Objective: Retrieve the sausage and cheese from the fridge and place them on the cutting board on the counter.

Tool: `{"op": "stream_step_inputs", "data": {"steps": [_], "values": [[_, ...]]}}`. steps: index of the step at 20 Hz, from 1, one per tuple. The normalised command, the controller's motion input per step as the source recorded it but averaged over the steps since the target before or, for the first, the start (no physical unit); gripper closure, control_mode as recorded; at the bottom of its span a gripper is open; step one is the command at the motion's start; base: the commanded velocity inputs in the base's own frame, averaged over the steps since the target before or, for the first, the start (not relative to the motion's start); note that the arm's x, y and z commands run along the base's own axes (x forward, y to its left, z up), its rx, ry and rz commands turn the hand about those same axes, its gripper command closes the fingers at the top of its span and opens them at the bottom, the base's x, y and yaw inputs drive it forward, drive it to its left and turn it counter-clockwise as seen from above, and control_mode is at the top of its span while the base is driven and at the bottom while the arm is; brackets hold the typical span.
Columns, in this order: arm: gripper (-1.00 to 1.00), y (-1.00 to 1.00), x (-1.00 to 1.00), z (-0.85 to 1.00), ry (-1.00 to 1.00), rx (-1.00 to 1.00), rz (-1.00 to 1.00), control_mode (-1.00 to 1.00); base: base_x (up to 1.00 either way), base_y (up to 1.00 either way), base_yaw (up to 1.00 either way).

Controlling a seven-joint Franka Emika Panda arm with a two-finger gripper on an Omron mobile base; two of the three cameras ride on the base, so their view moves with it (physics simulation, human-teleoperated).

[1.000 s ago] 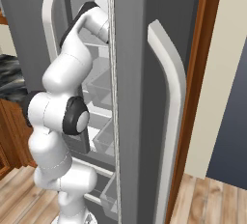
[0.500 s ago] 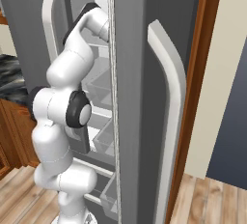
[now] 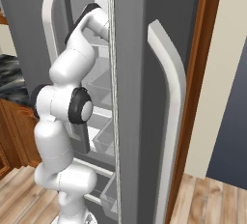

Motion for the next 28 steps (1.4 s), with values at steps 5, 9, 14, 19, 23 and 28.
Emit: {"op": "stream_step_inputs", "data": {"steps": [5, 9, 14, 19, 23, 28], "values": [[1.00, 0.02, 0.07, -0.03, 0.00, -0.01, 0.00, -1.00, 0.00, 0.00, 0.00], [1.00, -0.02, -0.05, -0.05, 0.00, -0.02, 0.00, -1.00, 0.00, 0.00, 0.00], [1.00, -0.13, -0.37, -0.02, -0.01, -0.01, 0.00, -1.00, 0.00, 0.00, 0.00], [1.00, -0.19, -0.74, 0.00, -0.09, 0.00, -0.01, -1.00, 0.00, 0.00, 0.00], [1.00, 0.19, -0.94, -0.28, -0.15, -0.13, -0.13, -1.00, 0.00, 0.00, 0.00], [1.00, 0.33, -0.94, -0.38, -0.11, -0.15, -0.13, -1.00, 0.00, 0.00, 0.00]]}}
